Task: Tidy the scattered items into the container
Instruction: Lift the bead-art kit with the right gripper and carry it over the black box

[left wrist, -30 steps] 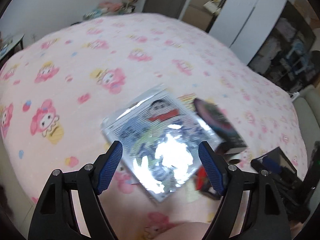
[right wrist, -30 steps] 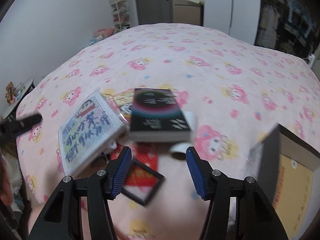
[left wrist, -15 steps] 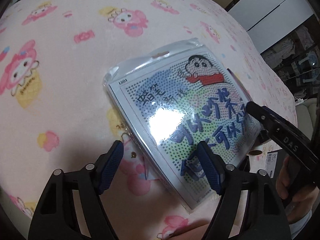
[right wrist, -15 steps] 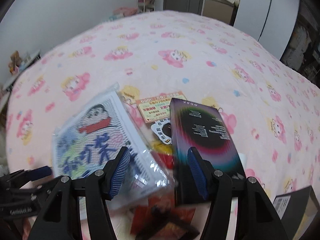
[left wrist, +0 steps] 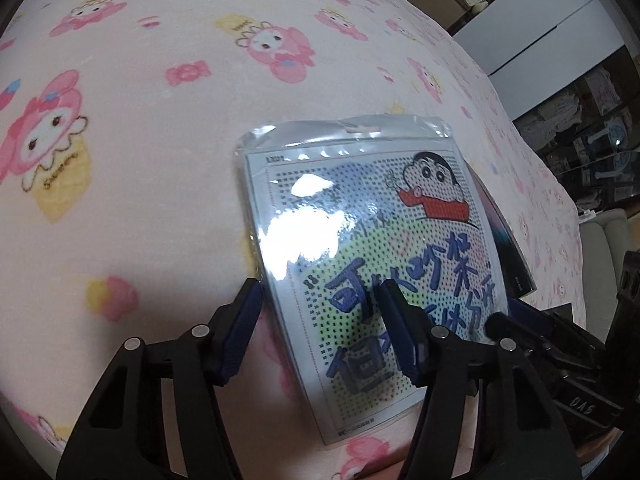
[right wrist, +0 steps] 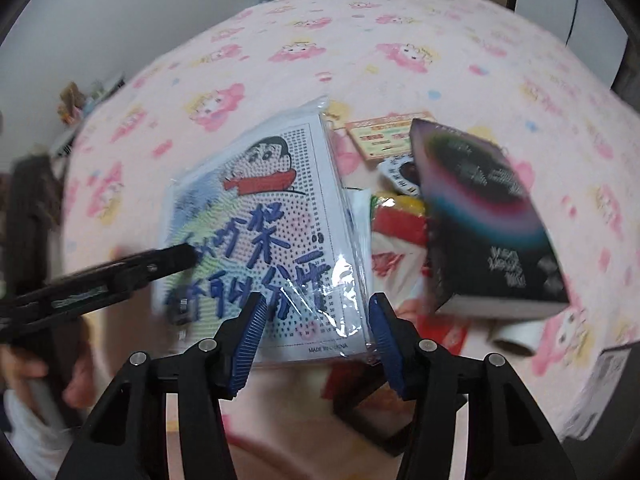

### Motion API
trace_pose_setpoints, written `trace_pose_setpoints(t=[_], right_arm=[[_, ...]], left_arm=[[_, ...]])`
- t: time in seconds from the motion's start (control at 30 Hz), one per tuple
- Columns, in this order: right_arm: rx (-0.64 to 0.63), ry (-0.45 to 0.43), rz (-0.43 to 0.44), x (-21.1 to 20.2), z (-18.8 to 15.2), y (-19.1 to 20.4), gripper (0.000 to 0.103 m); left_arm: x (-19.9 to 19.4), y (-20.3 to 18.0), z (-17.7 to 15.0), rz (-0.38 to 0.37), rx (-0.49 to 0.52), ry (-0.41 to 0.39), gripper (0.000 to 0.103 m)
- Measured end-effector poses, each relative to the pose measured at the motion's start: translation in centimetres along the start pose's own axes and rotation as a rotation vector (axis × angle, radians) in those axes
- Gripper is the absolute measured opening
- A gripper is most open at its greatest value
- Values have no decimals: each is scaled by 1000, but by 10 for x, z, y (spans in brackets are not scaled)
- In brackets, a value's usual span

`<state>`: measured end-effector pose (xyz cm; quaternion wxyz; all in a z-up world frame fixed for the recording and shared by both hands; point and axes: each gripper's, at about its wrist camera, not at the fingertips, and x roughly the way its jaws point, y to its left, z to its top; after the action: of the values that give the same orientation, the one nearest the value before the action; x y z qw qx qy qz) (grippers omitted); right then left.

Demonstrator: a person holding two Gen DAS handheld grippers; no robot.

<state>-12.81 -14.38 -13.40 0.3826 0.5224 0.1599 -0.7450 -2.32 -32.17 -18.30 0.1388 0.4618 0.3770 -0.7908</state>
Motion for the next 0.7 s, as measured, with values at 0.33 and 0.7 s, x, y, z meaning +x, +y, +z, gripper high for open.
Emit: trace_pose_setpoints(t=[0.33, 0.7], right_arm=[[76, -12, 37, 27, 10, -1, 59], [143, 47, 131, 6, -23, -15, 53]], left_arm=[[5, 1, 6, 18, 62, 13, 65], [0, 1, 7, 65, 89, 5, 65]])
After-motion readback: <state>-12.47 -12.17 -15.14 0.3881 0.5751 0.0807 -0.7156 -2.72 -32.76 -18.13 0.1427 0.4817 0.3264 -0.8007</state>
